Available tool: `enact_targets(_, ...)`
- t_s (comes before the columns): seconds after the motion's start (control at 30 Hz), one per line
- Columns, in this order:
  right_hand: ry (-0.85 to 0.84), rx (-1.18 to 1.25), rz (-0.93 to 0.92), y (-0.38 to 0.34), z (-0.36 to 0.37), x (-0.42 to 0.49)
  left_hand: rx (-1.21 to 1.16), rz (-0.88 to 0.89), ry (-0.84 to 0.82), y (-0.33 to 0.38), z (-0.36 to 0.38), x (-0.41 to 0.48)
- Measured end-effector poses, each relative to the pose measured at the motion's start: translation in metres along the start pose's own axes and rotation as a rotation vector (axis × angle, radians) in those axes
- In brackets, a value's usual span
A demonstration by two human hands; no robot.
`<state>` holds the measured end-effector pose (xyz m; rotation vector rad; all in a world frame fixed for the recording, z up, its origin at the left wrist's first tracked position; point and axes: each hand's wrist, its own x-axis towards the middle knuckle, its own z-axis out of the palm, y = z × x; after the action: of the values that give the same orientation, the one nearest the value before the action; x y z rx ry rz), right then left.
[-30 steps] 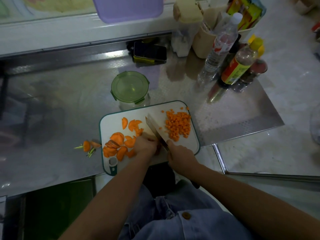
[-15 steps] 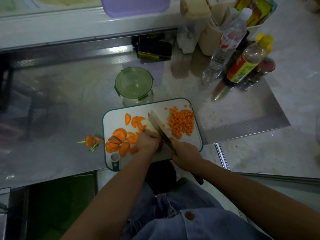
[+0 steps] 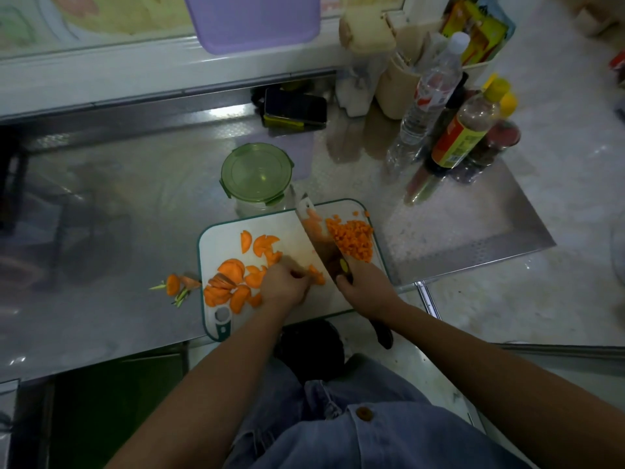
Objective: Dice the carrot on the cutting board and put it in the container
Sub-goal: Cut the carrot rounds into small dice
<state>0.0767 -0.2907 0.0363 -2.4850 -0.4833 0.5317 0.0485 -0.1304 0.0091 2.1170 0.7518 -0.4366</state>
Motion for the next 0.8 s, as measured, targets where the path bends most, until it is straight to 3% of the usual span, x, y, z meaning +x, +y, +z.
enact_targets(0.13, 0.0, 0.011, 0.038, 0.006, -0.001, -0.003, 0.184, 0.284, 0.059, -0.002, -0.006, 0.003)
enact_targets(0.3, -0.006, 0.024, 0.02, 0.007, 0.0, -0.009, 0.672, 0.58, 0.078, 0.001, -0.001, 0.01)
enact_targets(0.8, -0.047, 0.011, 0.081, 0.016, 0.006, -0.009, 1.025, 0.723, 0.024, 0.011, -0.007, 0.012)
